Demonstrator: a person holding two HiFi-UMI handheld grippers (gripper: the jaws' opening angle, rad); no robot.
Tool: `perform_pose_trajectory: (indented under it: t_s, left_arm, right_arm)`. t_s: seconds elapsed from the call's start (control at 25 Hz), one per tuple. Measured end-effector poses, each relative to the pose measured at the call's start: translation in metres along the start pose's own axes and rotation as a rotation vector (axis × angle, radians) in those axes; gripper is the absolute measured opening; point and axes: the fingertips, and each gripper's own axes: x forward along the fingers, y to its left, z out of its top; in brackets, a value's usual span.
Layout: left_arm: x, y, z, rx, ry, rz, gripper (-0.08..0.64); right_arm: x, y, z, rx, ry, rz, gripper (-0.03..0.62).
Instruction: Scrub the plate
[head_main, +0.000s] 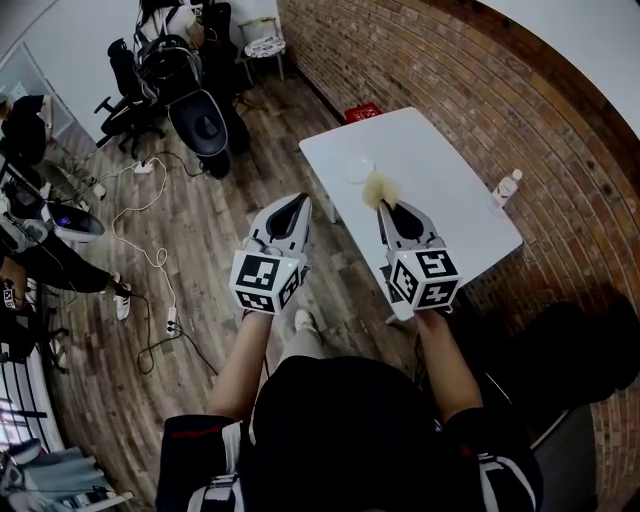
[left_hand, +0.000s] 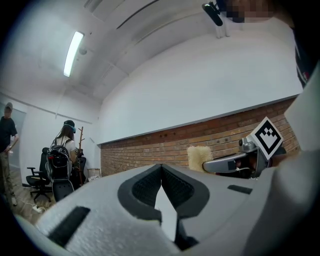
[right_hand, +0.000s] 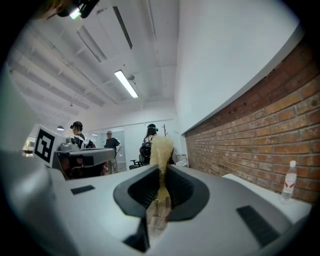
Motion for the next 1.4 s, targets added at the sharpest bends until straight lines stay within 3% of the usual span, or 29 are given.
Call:
perform_pose_trajectory:
  t_s: [0.44, 0.92, 1.4]
  left_arm:
    - [0.044, 0.028, -0.007, -0.005, 0.004, -0.014, 0.020]
    - [0.127, 0.106, -0.028, -0.037, 0.029, -0.044, 0.020]
    - [0.206, 0.175, -0.037, -0.085, 0.034, -0.134, 0.020]
  right_arm:
    - [0.046, -0.023, 0.000, 0.000, 0.018, -0.003, 0.038]
    - [0.149, -0.056, 0.003, 0.013, 0.046, -0.036, 0.040]
    - [0.244, -0.080, 0.015, 0.035, 0.067, -0.107, 0.038]
